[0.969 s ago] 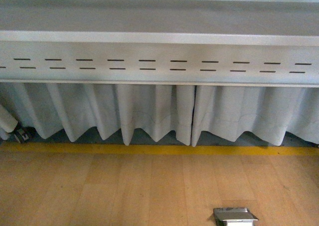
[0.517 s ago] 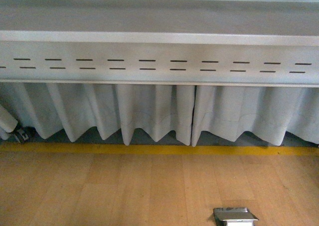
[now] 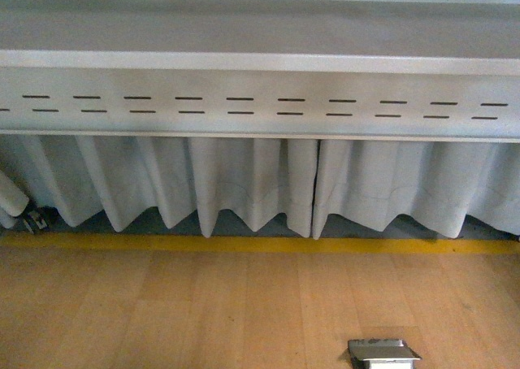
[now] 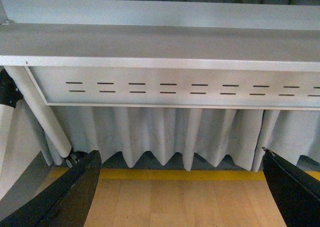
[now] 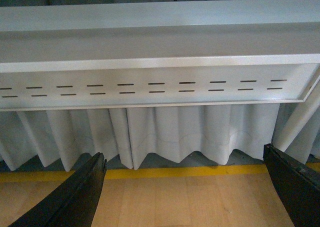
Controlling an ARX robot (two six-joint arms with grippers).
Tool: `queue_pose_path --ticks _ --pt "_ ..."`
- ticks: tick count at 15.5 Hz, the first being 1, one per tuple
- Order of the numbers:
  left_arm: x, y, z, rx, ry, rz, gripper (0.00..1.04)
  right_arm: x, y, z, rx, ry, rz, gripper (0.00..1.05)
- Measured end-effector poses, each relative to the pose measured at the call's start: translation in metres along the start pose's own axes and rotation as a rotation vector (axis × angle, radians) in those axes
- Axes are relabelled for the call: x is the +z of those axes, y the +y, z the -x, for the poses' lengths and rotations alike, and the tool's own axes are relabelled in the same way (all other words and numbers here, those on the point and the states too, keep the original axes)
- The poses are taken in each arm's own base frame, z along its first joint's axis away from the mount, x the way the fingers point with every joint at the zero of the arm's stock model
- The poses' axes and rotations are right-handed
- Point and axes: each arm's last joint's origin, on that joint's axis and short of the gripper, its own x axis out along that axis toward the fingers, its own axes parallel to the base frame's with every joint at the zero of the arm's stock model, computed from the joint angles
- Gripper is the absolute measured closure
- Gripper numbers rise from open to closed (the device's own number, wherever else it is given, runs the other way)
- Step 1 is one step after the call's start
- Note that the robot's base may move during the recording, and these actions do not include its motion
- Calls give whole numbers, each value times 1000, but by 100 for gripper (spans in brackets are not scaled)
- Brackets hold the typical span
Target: Open oven
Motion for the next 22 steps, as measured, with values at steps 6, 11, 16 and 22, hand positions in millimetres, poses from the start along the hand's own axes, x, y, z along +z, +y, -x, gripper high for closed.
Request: queue_pose_path --ticks 6,11,16,22 --pt "0 0 0 0 0 0 7 0 0 0 0 0 0 6" --pt "0 0 0 0 0 0 7 0 0 0 0 2 0 6" --pt "0 0 0 -1 -1 -2 7 0 0 0 0 1 0 6" --pt "0 0 0 0 -2 -5 7 0 0 0 0 -2 0 6"
